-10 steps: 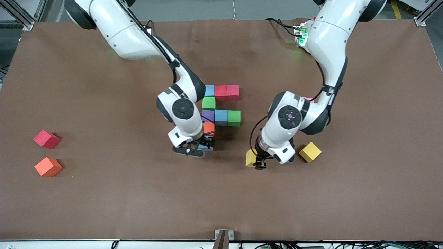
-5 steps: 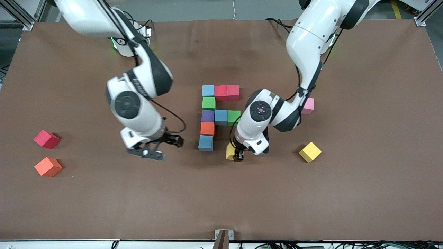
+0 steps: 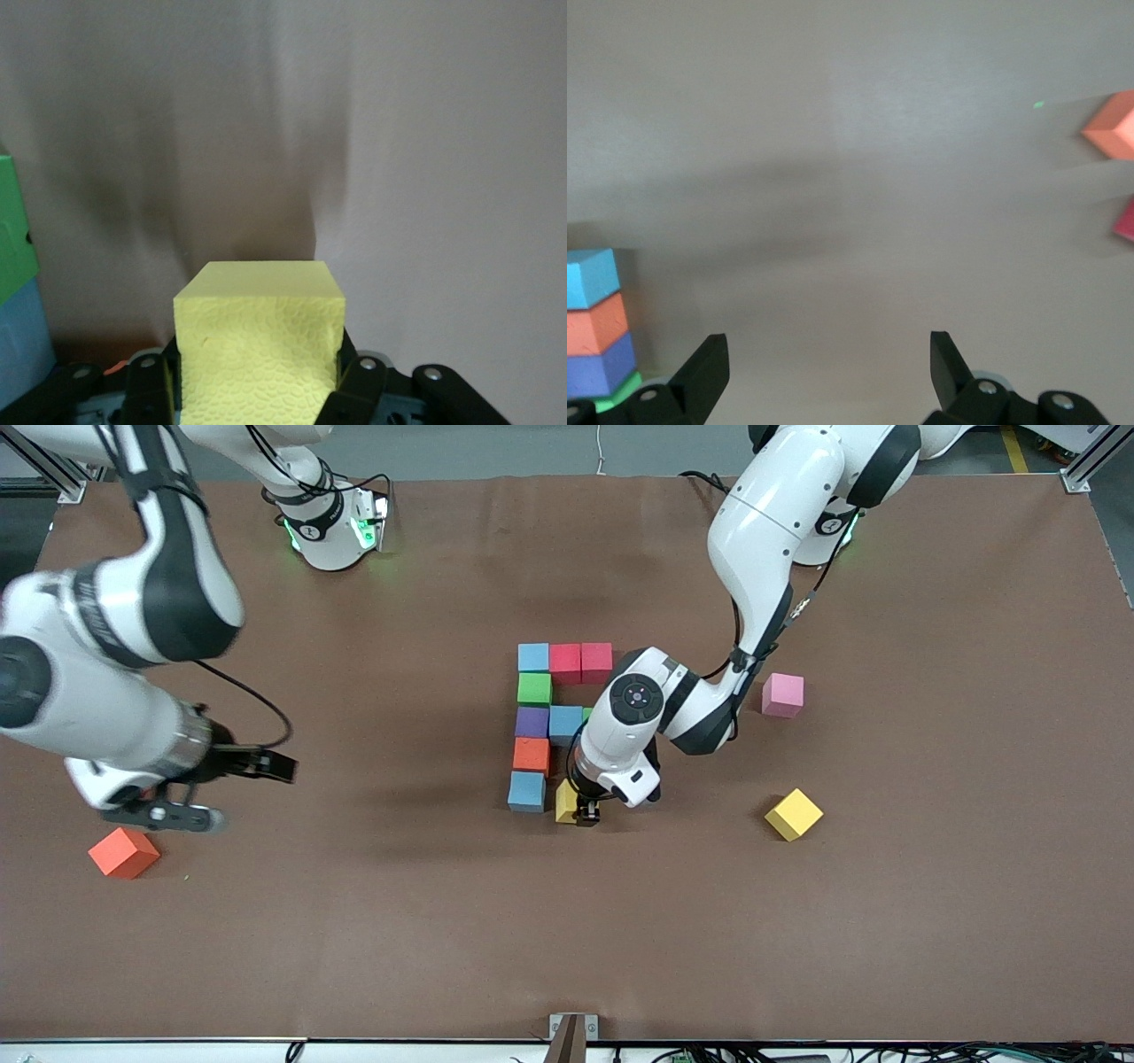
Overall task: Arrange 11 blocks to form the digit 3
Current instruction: 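Place the yellow cube at center with the left gripper while the right retracts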
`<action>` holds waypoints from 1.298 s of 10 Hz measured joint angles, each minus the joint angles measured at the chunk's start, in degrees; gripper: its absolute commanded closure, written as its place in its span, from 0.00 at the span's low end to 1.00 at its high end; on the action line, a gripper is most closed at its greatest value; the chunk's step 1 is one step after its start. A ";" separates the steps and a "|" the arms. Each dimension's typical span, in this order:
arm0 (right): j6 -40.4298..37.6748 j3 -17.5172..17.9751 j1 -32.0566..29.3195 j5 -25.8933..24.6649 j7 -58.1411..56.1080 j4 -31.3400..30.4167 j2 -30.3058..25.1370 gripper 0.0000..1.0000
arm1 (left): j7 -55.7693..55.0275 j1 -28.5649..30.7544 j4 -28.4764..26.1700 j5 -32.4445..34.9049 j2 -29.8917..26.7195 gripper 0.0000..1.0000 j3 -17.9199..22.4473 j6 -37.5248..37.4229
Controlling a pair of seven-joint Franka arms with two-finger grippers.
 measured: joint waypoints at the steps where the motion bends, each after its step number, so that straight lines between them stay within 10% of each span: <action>1: -2.20 -0.03 -2.98 1.96 -3.27 0.06 -2.80 0.00 | -0.09 -0.26 0.01 -0.01 0.24 0.80 -0.07 0.00; 9: -6.51 1.13 -8.43 6.08 0.11 -4.87 -15.51 0.00 | -0.09 -0.95 0.22 -0.01 0.92 0.75 -0.19 0.57; 10: -4.37 1.12 -8.43 6.09 0.26 -9.00 -18.94 0.00 | -0.09 -1.01 0.23 -0.01 0.94 0.60 -0.19 0.62; 12: -1.98 0.86 -8.45 6.16 0.76 -13.45 -23.30 0.00 | -0.09 -1.02 0.24 -0.01 1.00 0.00 -0.19 0.74; 13: -0.61 0.69 -8.50 6.16 0.83 -13.71 -23.82 0.00 | 0.01 -1.14 0.23 -0.01 1.13 0.00 -0.20 0.81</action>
